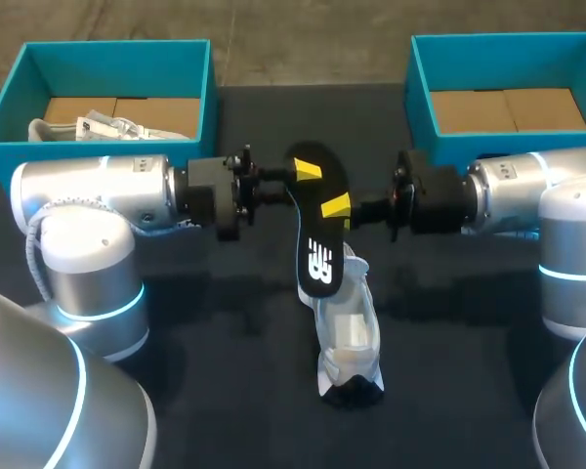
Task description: Take the shoe out of the shoebox, open the shoe tongue, remove and reinsert the insole, then place the shoe into the shoebox
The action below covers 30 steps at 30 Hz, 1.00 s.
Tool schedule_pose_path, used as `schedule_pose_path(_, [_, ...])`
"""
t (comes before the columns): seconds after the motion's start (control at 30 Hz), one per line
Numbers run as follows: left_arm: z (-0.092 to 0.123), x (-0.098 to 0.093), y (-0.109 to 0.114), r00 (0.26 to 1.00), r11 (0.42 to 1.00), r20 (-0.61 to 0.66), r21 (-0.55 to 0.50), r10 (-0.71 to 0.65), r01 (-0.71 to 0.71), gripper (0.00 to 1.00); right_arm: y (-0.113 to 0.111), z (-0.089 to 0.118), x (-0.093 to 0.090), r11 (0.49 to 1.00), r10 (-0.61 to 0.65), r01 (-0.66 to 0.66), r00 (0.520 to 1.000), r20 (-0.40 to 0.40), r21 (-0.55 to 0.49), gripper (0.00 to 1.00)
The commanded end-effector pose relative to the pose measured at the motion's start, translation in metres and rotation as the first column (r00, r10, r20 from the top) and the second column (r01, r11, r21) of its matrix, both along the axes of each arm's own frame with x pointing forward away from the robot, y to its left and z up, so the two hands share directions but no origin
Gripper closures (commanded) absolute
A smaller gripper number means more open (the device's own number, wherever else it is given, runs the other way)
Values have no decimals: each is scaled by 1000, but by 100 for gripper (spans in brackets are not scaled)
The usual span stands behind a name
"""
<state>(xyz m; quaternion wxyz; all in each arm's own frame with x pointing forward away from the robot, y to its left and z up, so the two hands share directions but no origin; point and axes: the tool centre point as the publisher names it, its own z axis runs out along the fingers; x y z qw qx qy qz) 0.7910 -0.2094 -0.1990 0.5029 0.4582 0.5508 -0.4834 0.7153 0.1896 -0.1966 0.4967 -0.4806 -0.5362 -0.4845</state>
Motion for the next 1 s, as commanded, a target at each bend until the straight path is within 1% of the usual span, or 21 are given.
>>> schedule_pose_path(0.03, [-2, -4, -4, 1000, 1000, -4, -1, 20, -20, 85, 2, 0, 0, 1000, -1, 1, 1000, 0, -3, 100])
schedule_pose_path(0.1, [-2, -3, -4, 1000, 1000, -6, -1, 20, -20, 93, 2, 0, 0, 1000, -1, 1, 1000, 0, -3, 100])
schedule_pose_path(0.13, [-3, -3, -4, 1000, 1000, -7, -2, 21, -21, 100, 2, 0, 0, 1000, -1, 1, 1000, 0, -3, 100])
schedule_pose_path(0.43, [-5, -1, -4, 1000, 1000, -12, -3, 27, -27, 100, 1, 0, 0, 1000, -2, 2, 1000, -3, -3, 100])
schedule_pose_path(0.47, [-5, -1, -3, 1000, 1000, -12, -3, 27, -27, 100, 1, 0, 0, 1000, -3, 3, 1000, -5, -3, 61])
schedule_pose_path(0.5, [-5, -1, -3, 1000, 1000, -13, -3, 26, -27, 100, 1, 0, 0, 1000, -4, 4, 1000, -7, -3, 0])
schedule_pose_path(0.67, [-3, -3, -1, 999, 1000, -33, -5, 9, -10, 100, -3, 1, 1, 1000, -22, 22, 1000, -1, -18, 0])
schedule_pose_path(0.87, [-1, -12, 10, 999, 1000, -43, 29, -2, 4, 100, -31, 2, -2, 995, -75, 76, 997, 10, -65, 0])
schedule_pose_path(1.0, [-3, -19, 17, 999, 998, -54, 64, -3, 6, 100, -51, 2, -4, 986, -99, 102, 995, 27, -135, 0])
